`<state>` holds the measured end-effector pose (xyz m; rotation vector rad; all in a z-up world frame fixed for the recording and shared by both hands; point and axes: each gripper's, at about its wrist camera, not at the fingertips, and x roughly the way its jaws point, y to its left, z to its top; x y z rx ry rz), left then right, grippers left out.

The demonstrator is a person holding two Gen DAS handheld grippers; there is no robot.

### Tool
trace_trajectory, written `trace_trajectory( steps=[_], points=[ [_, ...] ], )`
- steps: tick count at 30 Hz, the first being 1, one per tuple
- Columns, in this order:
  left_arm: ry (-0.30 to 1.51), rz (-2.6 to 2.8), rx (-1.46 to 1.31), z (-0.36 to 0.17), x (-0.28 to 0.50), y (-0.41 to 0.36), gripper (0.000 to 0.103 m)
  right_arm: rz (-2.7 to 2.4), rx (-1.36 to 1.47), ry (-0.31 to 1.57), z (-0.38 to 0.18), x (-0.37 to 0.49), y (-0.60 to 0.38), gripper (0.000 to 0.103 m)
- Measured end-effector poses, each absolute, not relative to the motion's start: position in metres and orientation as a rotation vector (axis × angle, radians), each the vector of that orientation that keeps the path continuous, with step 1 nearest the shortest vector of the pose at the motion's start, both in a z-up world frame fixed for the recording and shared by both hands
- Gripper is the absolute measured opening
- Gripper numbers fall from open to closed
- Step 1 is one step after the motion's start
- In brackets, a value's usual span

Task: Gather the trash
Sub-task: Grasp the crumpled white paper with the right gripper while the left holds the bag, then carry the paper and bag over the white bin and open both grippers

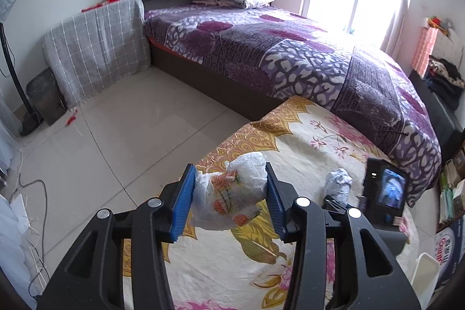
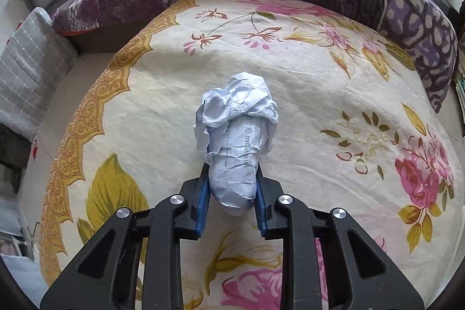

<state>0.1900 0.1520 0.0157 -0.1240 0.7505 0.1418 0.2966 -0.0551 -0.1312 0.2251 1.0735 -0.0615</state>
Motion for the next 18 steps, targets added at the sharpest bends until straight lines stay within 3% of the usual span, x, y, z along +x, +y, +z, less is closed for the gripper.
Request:
trace_trajectory(
  steps=[12, 18],
  points=[
    [0.695, 0.079, -0.128, 0.036, 0.175, 0.129, 0.046, -0.019, 0.217, 0.868, -0.038, 0.214, -0.084, 0.025],
    [0.689, 0.045, -0.083, 0.036, 0.167, 0.106, 0.046, -0.053, 0.222, 0.827, -0.020, 0.176, -0.107, 0.025]
  ],
)
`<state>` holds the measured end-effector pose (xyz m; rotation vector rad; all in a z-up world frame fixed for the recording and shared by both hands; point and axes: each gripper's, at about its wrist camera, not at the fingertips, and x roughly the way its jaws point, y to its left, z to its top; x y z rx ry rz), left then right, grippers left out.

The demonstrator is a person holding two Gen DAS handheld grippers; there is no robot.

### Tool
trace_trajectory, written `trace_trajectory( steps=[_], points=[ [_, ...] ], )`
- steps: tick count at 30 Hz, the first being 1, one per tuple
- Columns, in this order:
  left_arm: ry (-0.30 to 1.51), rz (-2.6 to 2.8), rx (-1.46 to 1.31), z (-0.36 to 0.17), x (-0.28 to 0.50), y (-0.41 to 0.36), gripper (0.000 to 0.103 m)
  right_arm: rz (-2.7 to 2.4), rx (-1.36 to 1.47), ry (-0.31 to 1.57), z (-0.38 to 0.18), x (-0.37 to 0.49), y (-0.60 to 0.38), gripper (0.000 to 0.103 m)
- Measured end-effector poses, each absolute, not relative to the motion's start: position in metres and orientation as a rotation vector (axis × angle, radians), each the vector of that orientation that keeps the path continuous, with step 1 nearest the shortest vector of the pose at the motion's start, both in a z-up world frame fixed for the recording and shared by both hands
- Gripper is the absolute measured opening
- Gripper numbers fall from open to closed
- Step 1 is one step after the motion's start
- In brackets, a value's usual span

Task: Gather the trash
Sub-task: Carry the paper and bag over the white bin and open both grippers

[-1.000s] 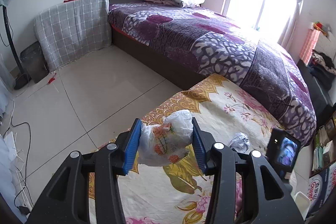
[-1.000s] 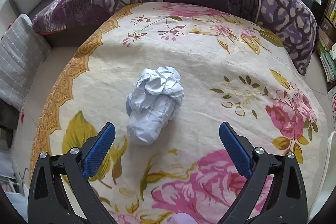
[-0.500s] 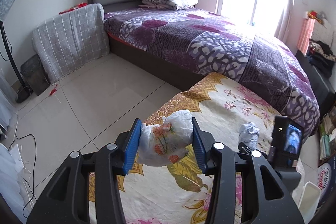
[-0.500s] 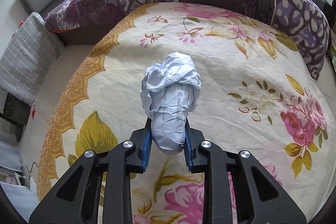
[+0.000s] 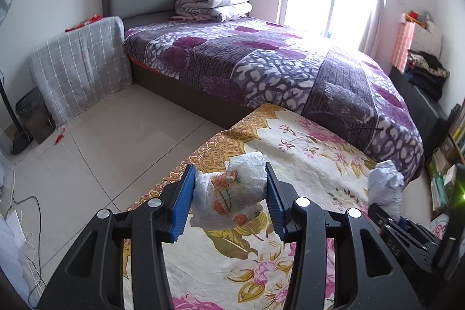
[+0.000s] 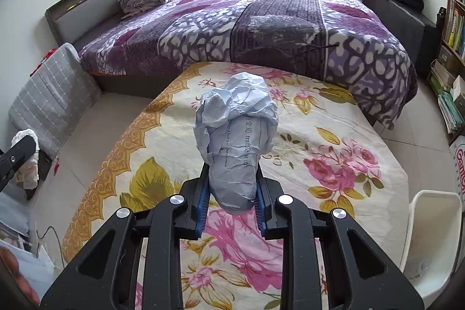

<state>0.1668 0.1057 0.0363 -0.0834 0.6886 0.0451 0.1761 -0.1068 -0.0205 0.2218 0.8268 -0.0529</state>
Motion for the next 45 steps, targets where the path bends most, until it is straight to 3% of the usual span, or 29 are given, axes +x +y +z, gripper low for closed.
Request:
trace_trajectory(
  steps=[12, 45],
  points=[
    [0.710, 0.000, -0.024, 0.020, 0.154, 0.062, 0.046, -0.157, 0.187, 0.779, -0.037, 0.113, -0.161, 0.026],
    [0.658, -0.224, 0.074, 0.004, 0.131, -0.087, 0.046, -0.429, 0.311, 0.758, -0.019, 0.061, -0.311, 0.028]
  ],
)
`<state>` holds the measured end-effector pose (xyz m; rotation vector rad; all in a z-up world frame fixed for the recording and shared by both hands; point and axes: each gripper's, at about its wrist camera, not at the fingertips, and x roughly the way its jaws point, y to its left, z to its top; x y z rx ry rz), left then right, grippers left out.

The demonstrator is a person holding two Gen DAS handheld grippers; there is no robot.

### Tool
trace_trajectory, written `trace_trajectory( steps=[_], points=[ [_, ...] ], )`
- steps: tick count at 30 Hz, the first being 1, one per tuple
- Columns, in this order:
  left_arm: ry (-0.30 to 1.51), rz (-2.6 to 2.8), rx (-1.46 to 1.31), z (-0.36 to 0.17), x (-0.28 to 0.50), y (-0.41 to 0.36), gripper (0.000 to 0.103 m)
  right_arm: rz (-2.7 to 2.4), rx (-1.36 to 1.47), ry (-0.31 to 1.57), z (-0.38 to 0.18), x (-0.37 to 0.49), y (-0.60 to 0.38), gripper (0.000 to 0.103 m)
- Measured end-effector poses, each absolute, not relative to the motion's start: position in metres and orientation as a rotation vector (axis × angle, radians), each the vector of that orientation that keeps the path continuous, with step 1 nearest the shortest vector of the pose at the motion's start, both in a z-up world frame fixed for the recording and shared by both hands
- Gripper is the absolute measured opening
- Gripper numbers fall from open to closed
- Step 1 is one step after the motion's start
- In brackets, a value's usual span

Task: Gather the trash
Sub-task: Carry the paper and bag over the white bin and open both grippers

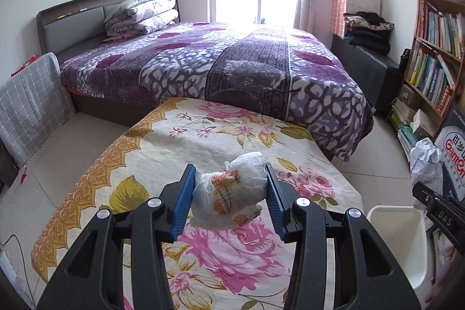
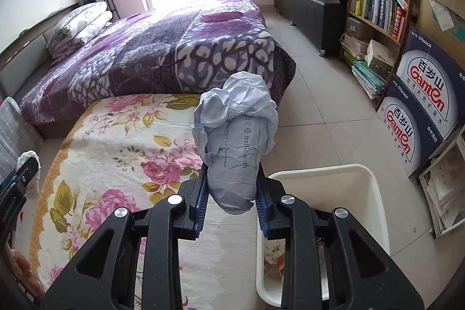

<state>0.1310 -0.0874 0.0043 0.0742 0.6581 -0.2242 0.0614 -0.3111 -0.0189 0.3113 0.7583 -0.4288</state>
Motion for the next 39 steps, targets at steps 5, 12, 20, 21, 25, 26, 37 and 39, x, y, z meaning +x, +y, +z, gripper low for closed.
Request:
trace_trajectory(
  steps=[5, 12, 20, 21, 25, 26, 37, 39],
  points=[
    [0.663, -0.262, 0.104, -0.001, 0.126, -0.108, 0.046, -0.498, 0.348, 0.794, -0.026, 0.051, -0.342, 0.028],
    [0.667, -0.316, 0.138, -0.007, 0.118, -0.137, 0.046, -0.579, 0.411, 0.865, -0.041, 0.033, -0.384, 0.031],
    [0.686, -0.392, 0.176, -0.019, 0.105, -0.174, 0.046, -0.684, 0.443, 0.878, -0.047, 0.006, -0.419, 0.059],
    [0.691, -0.405, 0.178, -0.020, 0.104, -0.178, 0.046, -0.694, 0.442, 0.873, -0.047, 0.002, -0.423, 0.062],
    [0.713, -0.455, 0.189, -0.027, 0.096, -0.201, 0.046, -0.733, 0.463, 0.854, -0.046, -0.012, -0.440, 0.069],
    [0.715, -0.467, 0.196, -0.028, 0.093, -0.208, 0.046, -0.739, 0.474, 0.850, -0.046, -0.017, -0.445, 0.070],
    [0.799, -0.640, 0.192, -0.048, 0.070, -0.282, 0.048, -0.825, 0.501, 0.822, -0.043, -0.055, -0.482, 0.077],
    [0.832, -0.677, 0.176, -0.054, 0.067, -0.296, 0.048, -0.843, 0.520, 0.815, -0.043, -0.062, -0.491, 0.079]
  ],
)
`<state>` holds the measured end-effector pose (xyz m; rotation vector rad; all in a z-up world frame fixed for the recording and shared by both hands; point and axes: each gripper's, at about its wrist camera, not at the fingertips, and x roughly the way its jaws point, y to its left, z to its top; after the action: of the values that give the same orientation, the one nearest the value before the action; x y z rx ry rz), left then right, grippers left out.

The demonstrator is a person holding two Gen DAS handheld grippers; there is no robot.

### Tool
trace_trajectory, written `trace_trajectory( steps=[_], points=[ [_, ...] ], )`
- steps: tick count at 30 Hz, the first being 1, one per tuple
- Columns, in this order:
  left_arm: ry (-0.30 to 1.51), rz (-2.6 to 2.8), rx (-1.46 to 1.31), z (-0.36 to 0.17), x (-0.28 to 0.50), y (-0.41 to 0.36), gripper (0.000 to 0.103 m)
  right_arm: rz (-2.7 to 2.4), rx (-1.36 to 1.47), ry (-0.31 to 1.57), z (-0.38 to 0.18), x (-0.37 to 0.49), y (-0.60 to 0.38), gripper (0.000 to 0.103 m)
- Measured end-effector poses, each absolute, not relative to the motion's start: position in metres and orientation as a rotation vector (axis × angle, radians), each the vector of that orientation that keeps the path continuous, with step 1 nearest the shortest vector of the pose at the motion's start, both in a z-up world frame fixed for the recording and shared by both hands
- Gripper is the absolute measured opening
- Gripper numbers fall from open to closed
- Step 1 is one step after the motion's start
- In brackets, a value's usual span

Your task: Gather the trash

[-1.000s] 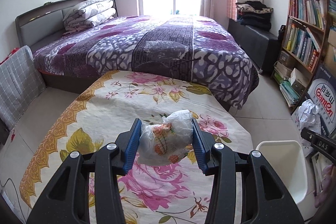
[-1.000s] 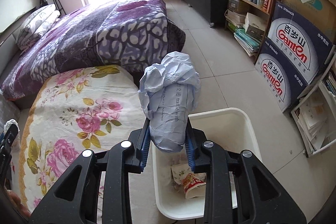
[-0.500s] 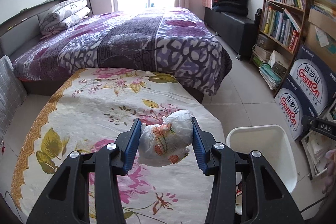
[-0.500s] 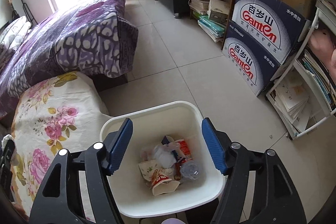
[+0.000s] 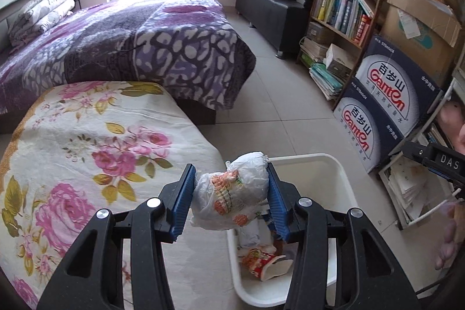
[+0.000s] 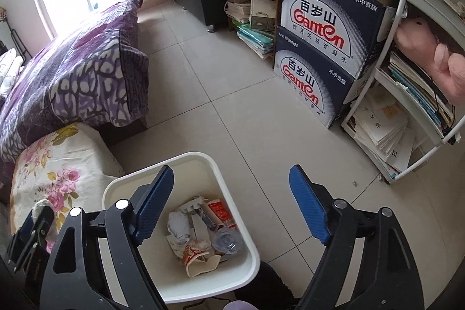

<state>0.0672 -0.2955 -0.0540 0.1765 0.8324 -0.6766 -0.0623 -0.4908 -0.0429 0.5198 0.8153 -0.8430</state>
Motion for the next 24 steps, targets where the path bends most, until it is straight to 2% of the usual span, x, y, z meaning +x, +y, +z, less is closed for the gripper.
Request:
trace_trajectory(
  steps=[4, 8, 10, 12, 18, 24],
  points=[
    [0.924, -0.797, 0.111, -0.066, 0.062, -0.318, 0.050, -0.870, 0.558, 0.804, -0.044, -0.076, -0.507, 0.079],
    [1.026, -0.892, 0.046, -0.073, 0.059, -0.330, 0.066, -0.874, 0.580, 0.789, -0.042, -0.084, -0.512, 0.082],
    [1.039, -0.903, 0.049, -0.070, 0.055, -0.328, 0.069, -0.868, 0.589, 0.783, -0.041, -0.086, -0.510, 0.084],
    [1.021, -0.881, 0.076, -0.066, 0.049, -0.322, 0.077, -0.851, 0.583, 0.774, -0.038, -0.085, -0.504, 0.084],
    [0.937, -0.754, 0.139, -0.047, 0.041, -0.277, 0.084, -0.814, 0.454, 0.729, -0.024, -0.075, -0.456, 0.089],
    [0.769, -0.558, 0.205, -0.030, 0.030, -0.219, 0.092, -0.759, 0.338, 0.698, -0.025, -0.066, -0.396, 0.094]
  ],
)
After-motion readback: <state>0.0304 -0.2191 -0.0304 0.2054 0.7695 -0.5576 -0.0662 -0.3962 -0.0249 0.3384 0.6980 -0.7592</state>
